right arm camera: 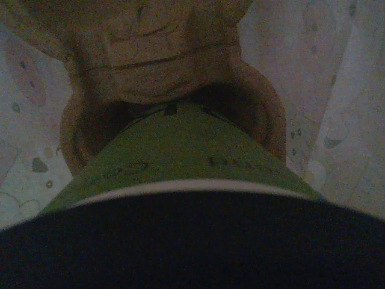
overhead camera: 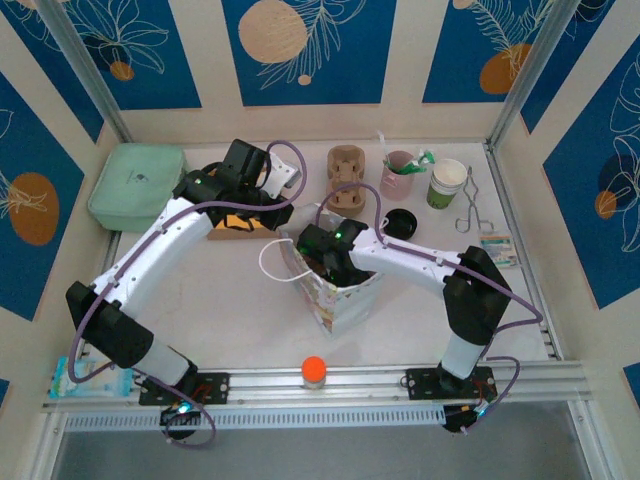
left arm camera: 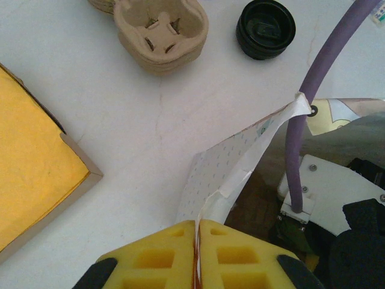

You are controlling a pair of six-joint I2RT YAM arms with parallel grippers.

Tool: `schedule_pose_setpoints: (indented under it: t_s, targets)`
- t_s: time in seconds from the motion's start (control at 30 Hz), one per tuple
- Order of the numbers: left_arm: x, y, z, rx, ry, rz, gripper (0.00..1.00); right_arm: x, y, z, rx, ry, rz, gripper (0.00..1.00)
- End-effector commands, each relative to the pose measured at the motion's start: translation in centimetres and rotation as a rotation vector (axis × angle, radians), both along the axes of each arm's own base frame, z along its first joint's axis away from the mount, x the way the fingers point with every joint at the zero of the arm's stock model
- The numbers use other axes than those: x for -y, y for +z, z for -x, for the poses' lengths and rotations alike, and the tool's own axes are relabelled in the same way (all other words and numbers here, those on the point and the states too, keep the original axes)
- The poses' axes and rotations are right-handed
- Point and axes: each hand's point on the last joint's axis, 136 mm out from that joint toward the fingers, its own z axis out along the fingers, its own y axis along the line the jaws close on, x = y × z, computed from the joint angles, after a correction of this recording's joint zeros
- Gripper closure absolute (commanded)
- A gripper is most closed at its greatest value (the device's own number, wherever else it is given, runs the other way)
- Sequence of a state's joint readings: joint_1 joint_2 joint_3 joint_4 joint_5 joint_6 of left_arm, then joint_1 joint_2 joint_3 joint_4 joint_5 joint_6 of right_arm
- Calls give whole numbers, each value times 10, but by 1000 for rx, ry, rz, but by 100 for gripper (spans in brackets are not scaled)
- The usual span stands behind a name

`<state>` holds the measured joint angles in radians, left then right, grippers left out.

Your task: Pack the takeout coffee

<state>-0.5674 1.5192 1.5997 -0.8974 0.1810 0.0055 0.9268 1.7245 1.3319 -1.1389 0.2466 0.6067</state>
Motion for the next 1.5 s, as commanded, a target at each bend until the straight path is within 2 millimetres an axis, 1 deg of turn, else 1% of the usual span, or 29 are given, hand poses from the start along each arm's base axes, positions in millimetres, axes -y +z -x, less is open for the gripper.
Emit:
schedule_pose_setpoints:
  t_s: [0.0, 0.47, 0.63, 1.07, 1.47]
  targets:
    - [-6, 22, -1, 61, 31, 11, 90, 11, -3, 15, -67, -24, 23, 59]
    - [-16, 20, -10, 85, 72, -50, 90, 17, 0, 29, -83, -27, 34, 59]
    - [-19, 18, -11, 87, 87, -64, 90, 19, -2, 33, -93, -29, 41, 59]
    - [-8, 15, -5, 75, 55, -50, 90, 13, -18, 38, -115, -43, 27, 59]
    - [-10, 5, -3, 68, 61, -91, 91, 10, -21, 38, -108, -41, 26, 59]
